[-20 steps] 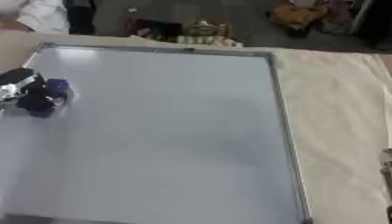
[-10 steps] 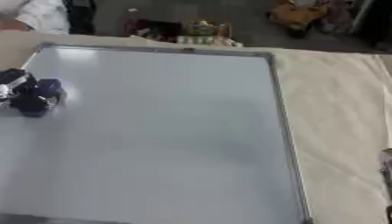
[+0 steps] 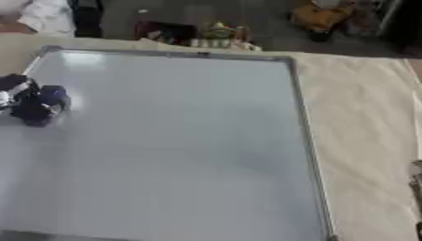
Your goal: Wipe the whiteboard clean with a brush.
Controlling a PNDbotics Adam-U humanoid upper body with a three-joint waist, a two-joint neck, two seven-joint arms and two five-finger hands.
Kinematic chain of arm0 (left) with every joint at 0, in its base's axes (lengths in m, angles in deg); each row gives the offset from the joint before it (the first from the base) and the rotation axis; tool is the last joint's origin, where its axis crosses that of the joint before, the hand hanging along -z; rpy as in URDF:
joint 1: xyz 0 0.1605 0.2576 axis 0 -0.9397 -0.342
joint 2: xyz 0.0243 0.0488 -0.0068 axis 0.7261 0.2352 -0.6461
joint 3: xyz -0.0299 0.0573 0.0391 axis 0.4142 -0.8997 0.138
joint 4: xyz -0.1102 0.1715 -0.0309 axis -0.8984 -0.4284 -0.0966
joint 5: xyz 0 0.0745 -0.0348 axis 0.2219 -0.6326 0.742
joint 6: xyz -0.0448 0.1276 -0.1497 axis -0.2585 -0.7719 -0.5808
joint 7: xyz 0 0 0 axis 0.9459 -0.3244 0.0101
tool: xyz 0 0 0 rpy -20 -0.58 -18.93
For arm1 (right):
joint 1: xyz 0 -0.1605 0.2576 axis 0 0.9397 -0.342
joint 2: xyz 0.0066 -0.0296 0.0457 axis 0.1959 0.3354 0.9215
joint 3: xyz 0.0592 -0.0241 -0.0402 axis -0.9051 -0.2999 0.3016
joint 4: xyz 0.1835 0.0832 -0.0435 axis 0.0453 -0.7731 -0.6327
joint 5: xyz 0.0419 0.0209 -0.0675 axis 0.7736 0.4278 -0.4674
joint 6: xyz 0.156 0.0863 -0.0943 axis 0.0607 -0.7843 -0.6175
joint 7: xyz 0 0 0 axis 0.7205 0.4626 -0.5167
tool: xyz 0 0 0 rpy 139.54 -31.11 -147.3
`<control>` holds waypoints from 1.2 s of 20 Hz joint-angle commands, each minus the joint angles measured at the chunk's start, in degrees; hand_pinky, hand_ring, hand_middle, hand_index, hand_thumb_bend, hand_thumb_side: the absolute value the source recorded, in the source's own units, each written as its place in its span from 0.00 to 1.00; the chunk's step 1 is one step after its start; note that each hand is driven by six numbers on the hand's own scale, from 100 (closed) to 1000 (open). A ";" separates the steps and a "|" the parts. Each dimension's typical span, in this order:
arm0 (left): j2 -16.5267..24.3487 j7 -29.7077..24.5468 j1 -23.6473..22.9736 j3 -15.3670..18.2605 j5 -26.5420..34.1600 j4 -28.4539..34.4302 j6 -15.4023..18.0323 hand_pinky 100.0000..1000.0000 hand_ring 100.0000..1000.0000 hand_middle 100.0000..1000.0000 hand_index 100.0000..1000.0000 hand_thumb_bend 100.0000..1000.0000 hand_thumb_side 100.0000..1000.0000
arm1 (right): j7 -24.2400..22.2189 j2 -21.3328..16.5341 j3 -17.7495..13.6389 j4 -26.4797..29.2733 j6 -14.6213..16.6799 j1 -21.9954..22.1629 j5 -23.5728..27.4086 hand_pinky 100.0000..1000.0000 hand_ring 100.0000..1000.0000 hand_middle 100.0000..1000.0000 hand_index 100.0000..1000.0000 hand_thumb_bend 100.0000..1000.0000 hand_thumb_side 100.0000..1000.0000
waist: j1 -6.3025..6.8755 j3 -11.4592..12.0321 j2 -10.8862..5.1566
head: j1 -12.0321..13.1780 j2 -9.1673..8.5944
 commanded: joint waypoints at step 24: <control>-3.43 -9.68 -1.37 -12.65 7.02 13.40 13.85 0.35 0.46 0.19 0.19 0.05 0.42 | 0.26 -0.74 -0.24 0.79 -0.12 -0.73 0.49 0.88 0.85 0.62 0.85 0.04 1.00 | 0.26 -0.83 -1.65 | -0.45 0.81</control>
